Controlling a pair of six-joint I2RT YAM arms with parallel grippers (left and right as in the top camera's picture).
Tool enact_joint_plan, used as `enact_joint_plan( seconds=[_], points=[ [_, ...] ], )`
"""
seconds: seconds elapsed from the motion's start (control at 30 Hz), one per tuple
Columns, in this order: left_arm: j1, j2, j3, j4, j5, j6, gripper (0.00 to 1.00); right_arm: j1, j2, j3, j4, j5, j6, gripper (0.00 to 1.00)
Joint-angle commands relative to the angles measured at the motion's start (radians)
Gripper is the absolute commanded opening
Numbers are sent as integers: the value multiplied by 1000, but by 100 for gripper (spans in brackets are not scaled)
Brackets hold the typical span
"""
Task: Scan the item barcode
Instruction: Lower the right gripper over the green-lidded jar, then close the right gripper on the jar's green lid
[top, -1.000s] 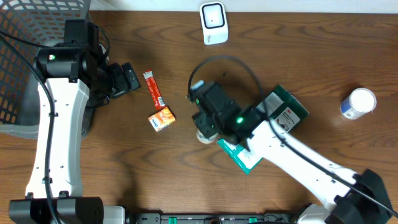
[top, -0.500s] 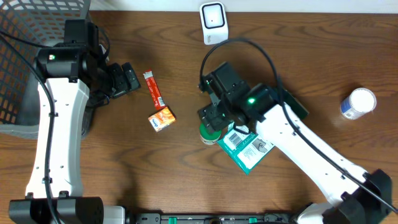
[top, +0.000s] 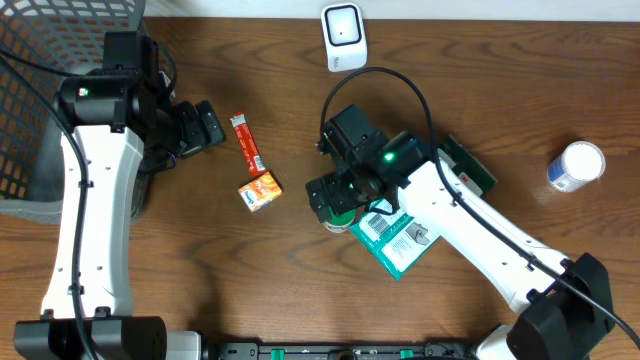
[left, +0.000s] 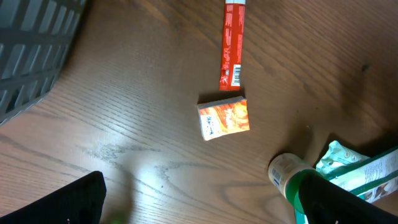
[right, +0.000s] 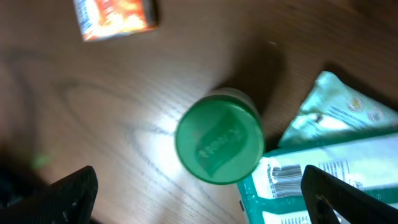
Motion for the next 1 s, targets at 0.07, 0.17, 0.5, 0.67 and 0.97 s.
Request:
enact_joint_plan(
  seconds=[0.07, 0.17, 0.5, 0.67, 0.97],
  points=[
    [0, -16, -5, -4, -6, -5, 100, 57, 0, -73, 24, 130, 242, 99],
    [0, -16, -5, -4, -6, -5, 100, 95, 0, -136, 83, 130, 343, 99],
    [0, -16, -5, -3, -6, -5, 100, 140, 0, -296, 319, 212, 491, 93],
    [0, -16, -5, -4, -6, -5, 100, 139, 0, -309, 365, 269, 483, 82],
    [0, -16, -5, -4, -6, -5, 100, 139, 0, -309, 457, 269, 260, 87]
  ],
)
